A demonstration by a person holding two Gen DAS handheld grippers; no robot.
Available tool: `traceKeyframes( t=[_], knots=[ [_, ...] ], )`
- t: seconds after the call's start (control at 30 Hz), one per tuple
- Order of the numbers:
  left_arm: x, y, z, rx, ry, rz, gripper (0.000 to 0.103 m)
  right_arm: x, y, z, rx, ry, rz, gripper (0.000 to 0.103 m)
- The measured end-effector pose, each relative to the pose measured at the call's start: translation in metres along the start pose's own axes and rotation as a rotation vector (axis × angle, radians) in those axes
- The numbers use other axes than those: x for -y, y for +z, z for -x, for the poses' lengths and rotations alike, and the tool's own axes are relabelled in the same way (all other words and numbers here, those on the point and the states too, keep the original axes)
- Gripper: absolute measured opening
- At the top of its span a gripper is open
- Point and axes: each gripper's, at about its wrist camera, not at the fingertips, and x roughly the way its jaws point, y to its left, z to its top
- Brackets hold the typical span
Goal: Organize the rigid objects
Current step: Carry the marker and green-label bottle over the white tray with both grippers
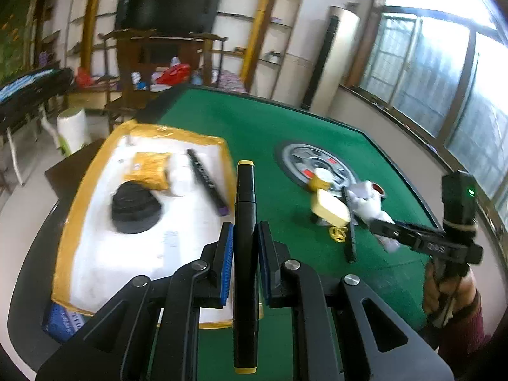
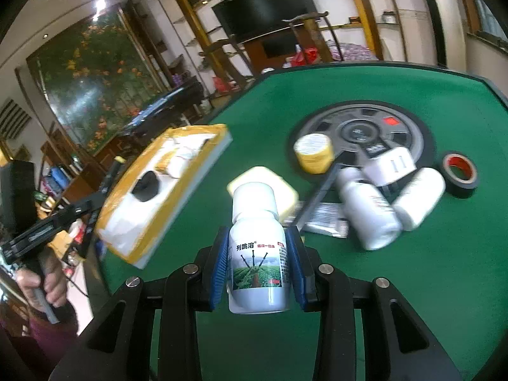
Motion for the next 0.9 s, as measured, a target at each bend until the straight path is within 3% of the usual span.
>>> traceKeyframes(
  t=[0.2, 0.4, 0.63, 0.9],
  knots=[
    [-0.036, -0.001, -0.002, 0.011, 0.037, 0.088, 0.013, -0.056, 0.009, -0.031, -0.051, 0.114, 0.026, 0.032],
    [-0.067, 0.007, -0.004, 0.036, 0.081, 0.154, 0.013, -0.115, 0.027, -0.075, -0.063, 0.168, 0.047, 0.032],
    [-0.091, 0.015, -0.016, 0.032, 0.171, 0.163, 0.013, -0.143, 0.031, -0.127, -0.102, 0.15, 0.008, 0.032],
    [-0.113, 0.011, -0.028, -0.012, 0.164, 0.199, 0.013, -0.162, 0.021, -0.157, -0.137, 0.063, 0.072, 0.032]
  ],
)
